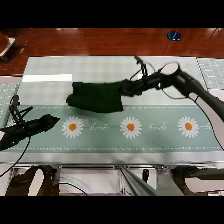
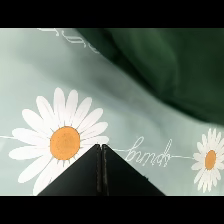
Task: Fold the shirts.
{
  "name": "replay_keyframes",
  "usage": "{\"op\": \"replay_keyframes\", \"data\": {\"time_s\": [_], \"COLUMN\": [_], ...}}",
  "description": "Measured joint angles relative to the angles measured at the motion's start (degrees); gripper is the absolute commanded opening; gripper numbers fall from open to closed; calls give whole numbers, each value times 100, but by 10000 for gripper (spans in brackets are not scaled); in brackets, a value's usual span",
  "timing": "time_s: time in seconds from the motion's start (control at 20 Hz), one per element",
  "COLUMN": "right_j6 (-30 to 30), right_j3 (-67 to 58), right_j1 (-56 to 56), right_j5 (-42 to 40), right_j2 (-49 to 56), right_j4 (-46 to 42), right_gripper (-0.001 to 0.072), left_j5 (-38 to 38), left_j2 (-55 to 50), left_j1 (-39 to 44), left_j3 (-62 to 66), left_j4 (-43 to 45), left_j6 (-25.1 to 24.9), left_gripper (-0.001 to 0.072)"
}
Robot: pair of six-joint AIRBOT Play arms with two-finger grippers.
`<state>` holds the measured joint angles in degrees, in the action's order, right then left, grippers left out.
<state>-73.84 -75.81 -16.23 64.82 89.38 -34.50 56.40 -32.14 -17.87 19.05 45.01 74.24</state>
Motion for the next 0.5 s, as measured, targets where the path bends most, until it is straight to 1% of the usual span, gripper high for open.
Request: {"op": "replay_keyframes", "data": {"time_s": [0.15, 0.25, 0.5], "right_j6": [-330, -546, -1117], "right_j3": [-1322, -2096, -3338], "right_j1": [269, 592, 1832], "right_j5": [649, 1080, 1910], "right_j2": [9, 9, -120], "right_j4": [-518, -708, -901], "right_gripper": [20, 20, 20], "left_j5": [0, 0, 2], "left_j2": [-2, 0, 0], "left_j1": [0, 0, 0], "left_j3": [0, 0, 0], "left_j4": [0, 0, 0], "left_j6": [-2, -2, -2], "left_gripper": [19, 19, 19]}}
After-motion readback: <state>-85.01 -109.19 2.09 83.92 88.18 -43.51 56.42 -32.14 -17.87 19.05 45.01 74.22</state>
